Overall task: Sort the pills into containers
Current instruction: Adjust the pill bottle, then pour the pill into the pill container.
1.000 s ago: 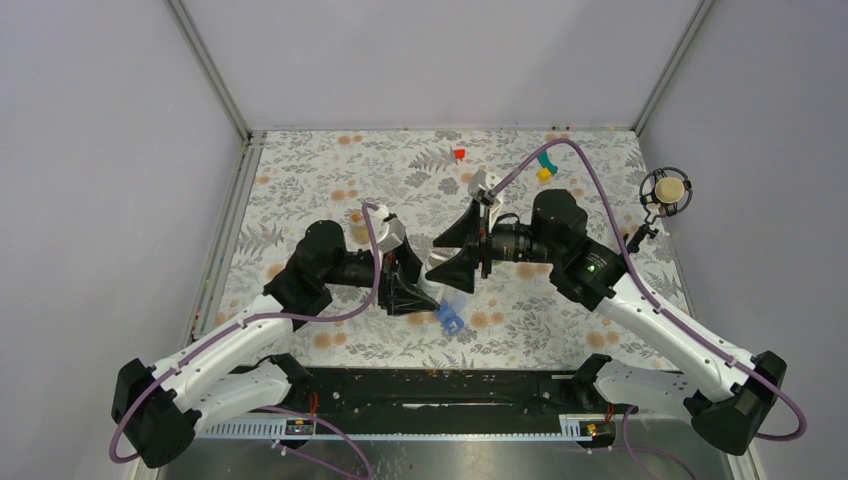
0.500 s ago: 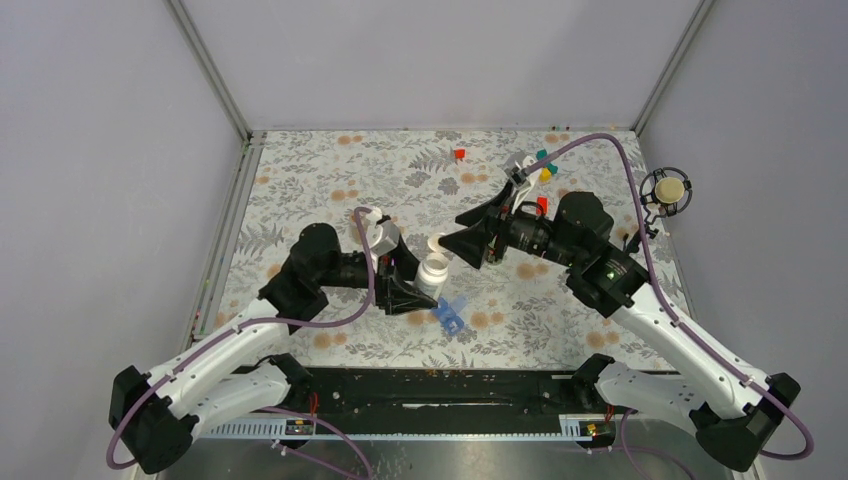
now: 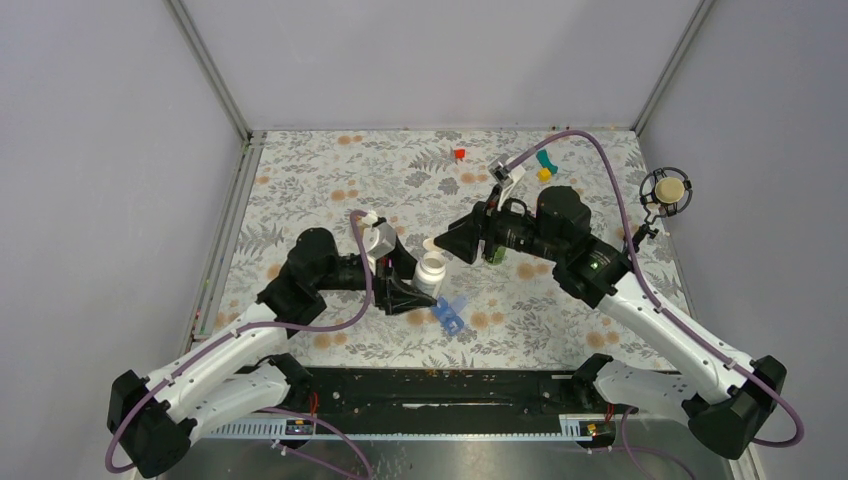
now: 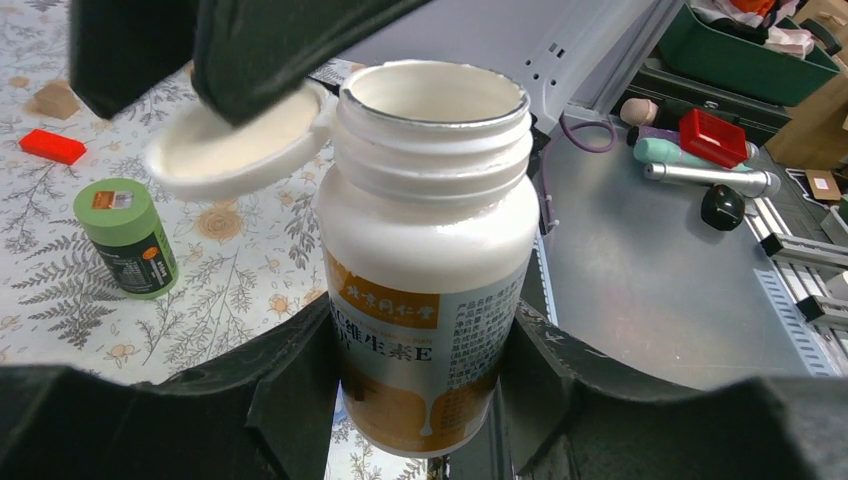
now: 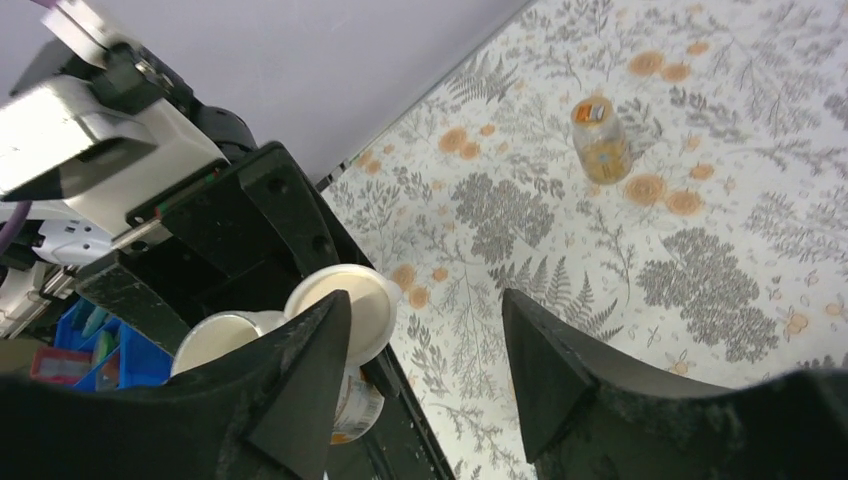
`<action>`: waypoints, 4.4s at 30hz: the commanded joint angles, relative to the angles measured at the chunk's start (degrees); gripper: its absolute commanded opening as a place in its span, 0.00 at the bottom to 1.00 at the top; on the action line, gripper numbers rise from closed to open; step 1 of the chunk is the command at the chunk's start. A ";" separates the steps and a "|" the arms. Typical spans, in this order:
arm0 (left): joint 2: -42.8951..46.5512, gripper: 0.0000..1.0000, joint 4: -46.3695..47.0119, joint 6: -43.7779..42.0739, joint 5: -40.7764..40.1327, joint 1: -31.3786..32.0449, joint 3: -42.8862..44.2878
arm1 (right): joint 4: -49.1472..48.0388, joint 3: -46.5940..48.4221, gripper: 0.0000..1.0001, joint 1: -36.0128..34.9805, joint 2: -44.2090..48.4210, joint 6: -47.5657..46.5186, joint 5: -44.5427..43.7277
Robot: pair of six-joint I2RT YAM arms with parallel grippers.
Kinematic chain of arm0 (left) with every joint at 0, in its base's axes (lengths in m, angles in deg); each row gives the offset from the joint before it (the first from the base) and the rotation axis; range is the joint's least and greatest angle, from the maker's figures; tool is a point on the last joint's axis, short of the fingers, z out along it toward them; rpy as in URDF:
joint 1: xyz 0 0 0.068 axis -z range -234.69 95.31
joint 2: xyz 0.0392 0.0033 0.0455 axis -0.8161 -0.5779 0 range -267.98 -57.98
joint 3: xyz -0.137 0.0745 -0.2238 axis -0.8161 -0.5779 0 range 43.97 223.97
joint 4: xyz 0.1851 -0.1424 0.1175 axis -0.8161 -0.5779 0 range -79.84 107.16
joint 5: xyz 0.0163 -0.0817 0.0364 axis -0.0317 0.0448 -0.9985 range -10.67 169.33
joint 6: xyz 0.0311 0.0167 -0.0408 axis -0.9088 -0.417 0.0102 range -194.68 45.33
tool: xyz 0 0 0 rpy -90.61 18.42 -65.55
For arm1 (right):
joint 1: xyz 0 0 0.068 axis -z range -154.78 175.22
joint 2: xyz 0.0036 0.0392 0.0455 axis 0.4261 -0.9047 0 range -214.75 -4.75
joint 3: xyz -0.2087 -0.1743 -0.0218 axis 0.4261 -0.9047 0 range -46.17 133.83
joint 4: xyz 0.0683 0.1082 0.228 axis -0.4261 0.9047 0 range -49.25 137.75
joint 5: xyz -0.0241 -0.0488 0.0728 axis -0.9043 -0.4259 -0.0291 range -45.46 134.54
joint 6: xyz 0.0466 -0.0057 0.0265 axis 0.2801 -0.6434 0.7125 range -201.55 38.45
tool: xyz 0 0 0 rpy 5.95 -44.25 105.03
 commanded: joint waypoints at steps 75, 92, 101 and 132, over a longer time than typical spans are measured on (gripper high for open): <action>-40.64 0.00 -58.17 -3.05 -62.61 27.36 26.05 | 28.19 -24.68 0.85 0.37 26.42 10.52 -34.77; -45.93 0.00 -63.07 -3.67 -65.36 28.57 30.00 | 27.96 -25.20 0.87 0.39 26.96 10.29 -34.32; -46.80 0.00 -65.66 -4.24 -66.21 28.79 31.51 | 27.96 -25.36 0.87 0.40 26.75 10.15 -34.91; -54.68 0.00 -72.57 -4.03 -70.84 30.87 38.89 | 27.77 -26.02 0.88 0.44 26.97 9.54 -35.55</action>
